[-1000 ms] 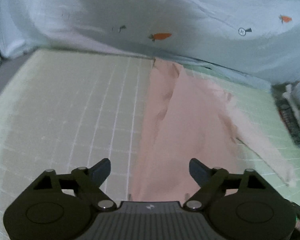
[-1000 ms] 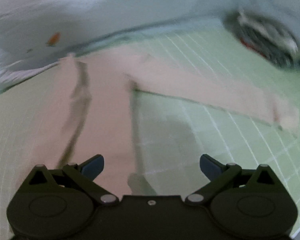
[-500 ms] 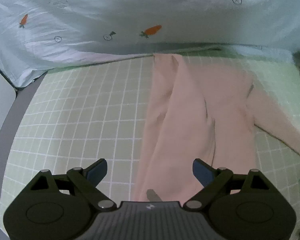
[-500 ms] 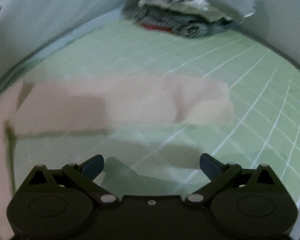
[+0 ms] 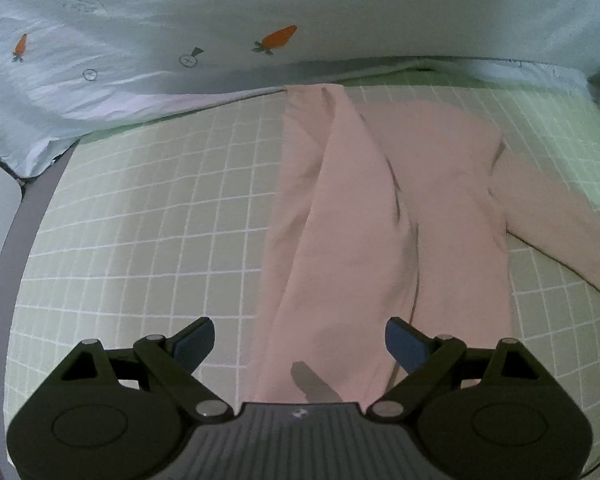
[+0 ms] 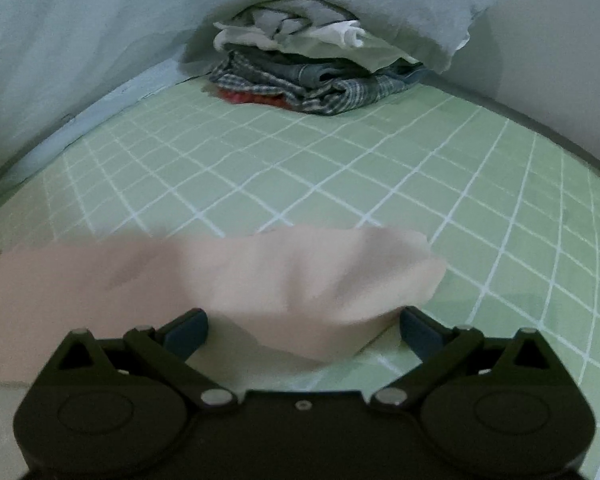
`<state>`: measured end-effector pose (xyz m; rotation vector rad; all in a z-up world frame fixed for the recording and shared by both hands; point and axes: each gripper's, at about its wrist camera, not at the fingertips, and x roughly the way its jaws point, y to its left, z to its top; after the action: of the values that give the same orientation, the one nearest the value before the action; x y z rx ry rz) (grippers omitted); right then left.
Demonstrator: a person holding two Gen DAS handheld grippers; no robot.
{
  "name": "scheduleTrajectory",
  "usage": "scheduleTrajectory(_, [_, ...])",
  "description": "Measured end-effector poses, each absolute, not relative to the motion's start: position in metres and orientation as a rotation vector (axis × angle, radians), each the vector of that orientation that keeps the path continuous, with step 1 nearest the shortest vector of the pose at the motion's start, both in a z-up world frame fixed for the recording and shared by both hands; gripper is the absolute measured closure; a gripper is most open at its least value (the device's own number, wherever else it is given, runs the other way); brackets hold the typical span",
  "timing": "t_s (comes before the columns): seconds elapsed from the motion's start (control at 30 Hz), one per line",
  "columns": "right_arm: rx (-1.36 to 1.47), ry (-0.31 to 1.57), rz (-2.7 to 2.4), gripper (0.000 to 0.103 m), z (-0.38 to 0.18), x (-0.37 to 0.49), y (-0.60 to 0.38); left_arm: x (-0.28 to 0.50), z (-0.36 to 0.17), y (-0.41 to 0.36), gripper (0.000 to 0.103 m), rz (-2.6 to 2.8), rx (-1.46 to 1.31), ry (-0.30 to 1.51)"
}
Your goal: Fold clothes
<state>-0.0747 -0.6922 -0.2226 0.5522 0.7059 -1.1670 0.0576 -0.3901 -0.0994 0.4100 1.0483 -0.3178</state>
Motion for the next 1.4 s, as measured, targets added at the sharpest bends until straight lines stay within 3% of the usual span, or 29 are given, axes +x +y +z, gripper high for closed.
scheduleTrajectory(0.37, [0.543,0.721,-1.161,0.0,-0.222,-0.064,-0.715,0.068,-0.109,-0.395,0.011,-0.325,0.407,1.079])
scheduleTrajectory(0.47, [0.53,0.718,-1.113,0.005,-0.219,-0.059,-0.708,0.07,-0.111,-0.395,0.011,-0.33,0.405,1.084])
scheduleTrajectory(0.53, [0.521,0.716,-1.081,0.024,-0.218,-0.055,-0.704,0.072,-0.112,-0.394,0.011,-0.335,0.402,1.087])
scheduleTrajectory(0.57, [0.517,0.714,-1.064,0.028,-0.217,-0.053,-0.702,0.073,-0.113,-0.394,0.011,-0.338,0.4,1.089])
scheduleTrajectory(0.63, [0.508,0.712,-1.032,0.052,-0.215,-0.05,-0.697,0.075,-0.114,-0.393,0.011,-0.343,0.394,1.092])
scheduleTrajectory(0.77, [0.49,0.706,-0.967,0.083,-0.212,-0.043,-0.688,0.077,-0.115,-0.39,0.011,-0.354,0.385,1.096])
scheduleTrajectory(1.4, [0.764,0.615,-0.433,0.087,-0.19,0.051,-0.606,0.09,-0.117,-0.355,0.011,-0.322,0.291,1.116])
